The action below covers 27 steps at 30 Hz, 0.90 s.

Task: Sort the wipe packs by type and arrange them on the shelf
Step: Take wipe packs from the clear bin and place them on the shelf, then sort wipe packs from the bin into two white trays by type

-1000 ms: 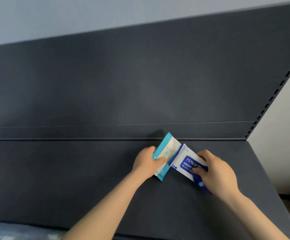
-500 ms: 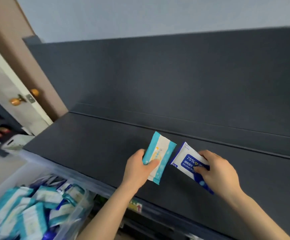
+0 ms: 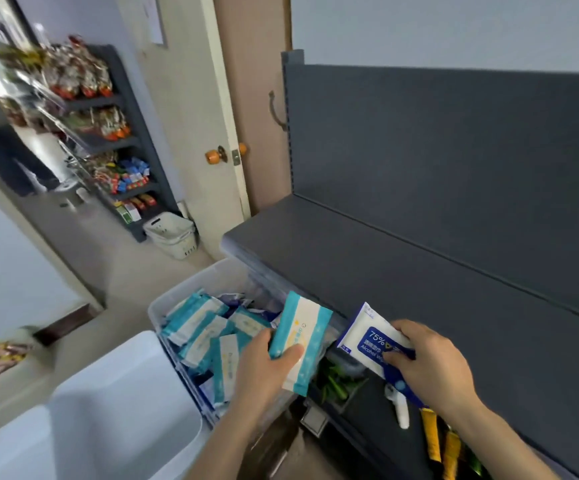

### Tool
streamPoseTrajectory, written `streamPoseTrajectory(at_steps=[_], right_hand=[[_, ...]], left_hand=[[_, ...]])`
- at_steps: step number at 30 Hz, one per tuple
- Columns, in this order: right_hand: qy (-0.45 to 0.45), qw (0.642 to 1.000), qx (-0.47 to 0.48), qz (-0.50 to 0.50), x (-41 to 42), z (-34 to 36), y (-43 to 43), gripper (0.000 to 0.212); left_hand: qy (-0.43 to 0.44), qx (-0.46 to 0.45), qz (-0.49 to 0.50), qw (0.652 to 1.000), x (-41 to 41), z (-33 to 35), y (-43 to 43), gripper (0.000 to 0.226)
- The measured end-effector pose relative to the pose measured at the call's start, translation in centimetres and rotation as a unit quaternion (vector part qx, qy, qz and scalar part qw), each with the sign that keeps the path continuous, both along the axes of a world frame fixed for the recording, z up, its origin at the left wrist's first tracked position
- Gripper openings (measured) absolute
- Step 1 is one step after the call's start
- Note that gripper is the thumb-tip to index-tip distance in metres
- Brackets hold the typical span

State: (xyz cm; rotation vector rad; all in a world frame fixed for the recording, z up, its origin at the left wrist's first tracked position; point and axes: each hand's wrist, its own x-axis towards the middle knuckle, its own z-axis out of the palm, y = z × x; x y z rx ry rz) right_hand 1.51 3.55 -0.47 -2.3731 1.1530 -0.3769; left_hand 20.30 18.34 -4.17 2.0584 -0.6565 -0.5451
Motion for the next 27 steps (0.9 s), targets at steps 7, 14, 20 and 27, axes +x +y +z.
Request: streamPoseTrajectory(at_steps=[7,14,20,27], right_hand=[[0.004,0.996,0.028,0.084,7.8,-2.2,5.0,0.032],[0.049,0.984,0.036,0.166,12.6,-5.7,5.7,0.015],[0.075,0.958,-0.046,0.274,16.4,-9.3,3.1,0.02],[0.133,0.912,-0.03,0.387,20.0,-11.6,0.8,0.027]], left_hand=[[-0.003,0.044,0.073,0.996,5.9,-2.3,7.9,0.028],[0.035,0.098,0.108,0.989,8.6,-5.6,9.7,0.03],[0.023,0.157,0.101,0.982,9.6,-7.9,7.5,0.03],[0.066,0.182,0.081,0.978,10.7,-9.7,4.1,0.027]])
